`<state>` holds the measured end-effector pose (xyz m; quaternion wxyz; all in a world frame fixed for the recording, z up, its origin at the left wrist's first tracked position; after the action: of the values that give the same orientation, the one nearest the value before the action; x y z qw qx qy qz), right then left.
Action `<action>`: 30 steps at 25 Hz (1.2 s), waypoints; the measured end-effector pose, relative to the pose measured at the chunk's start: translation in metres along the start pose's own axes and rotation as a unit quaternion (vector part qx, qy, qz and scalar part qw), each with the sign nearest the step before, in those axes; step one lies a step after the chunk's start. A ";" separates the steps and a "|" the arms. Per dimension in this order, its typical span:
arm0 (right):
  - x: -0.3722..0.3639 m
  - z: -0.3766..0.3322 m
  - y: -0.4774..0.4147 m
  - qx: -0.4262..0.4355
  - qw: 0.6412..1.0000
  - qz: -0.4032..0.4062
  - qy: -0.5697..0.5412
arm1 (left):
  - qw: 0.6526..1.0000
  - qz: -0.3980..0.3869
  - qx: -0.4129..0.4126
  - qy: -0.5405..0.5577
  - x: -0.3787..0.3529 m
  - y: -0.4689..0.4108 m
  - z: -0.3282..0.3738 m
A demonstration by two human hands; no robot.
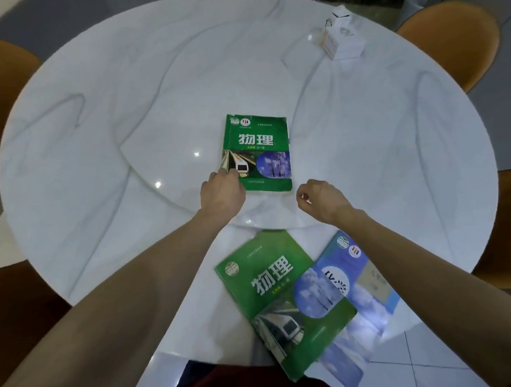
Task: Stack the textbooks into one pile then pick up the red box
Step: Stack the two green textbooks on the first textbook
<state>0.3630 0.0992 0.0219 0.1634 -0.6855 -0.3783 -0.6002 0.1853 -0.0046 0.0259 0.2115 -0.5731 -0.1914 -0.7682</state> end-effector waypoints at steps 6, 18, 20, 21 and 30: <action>-0.049 0.014 0.044 0.026 0.995 -0.099 -0.002 | 0.996 -0.025 0.086 0.003 -0.030 0.081 -0.004; -0.114 0.025 0.084 -0.109 0.979 -0.137 -0.107 | 0.888 -0.078 0.372 0.261 -0.108 0.210 -0.016; -0.114 0.025 0.085 -0.140 0.969 -0.148 -0.141 | 0.825 -0.062 0.437 0.354 -0.117 0.224 -0.016; -0.114 0.025 0.086 -0.154 0.964 -0.151 -0.153 | 0.803 -0.059 0.452 0.384 -0.120 0.228 -0.014; -0.125 0.022 0.113 -0.207 0.931 -0.183 -0.239 | 0.749 -0.041 0.427 0.505 -0.128 0.263 -0.007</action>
<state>0.4601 -0.0013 -0.0756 -0.1901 -0.7461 -0.3925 -0.5032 0.3554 -0.2145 -0.0854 0.4680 0.0565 -0.3880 -0.7920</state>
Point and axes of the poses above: each hand's wrist, its own y-axis away from the middle knuckle, its own x-axis out of the back of the hand, z = x × y, the point moved 6 cm from there along -y, towards the middle knuckle
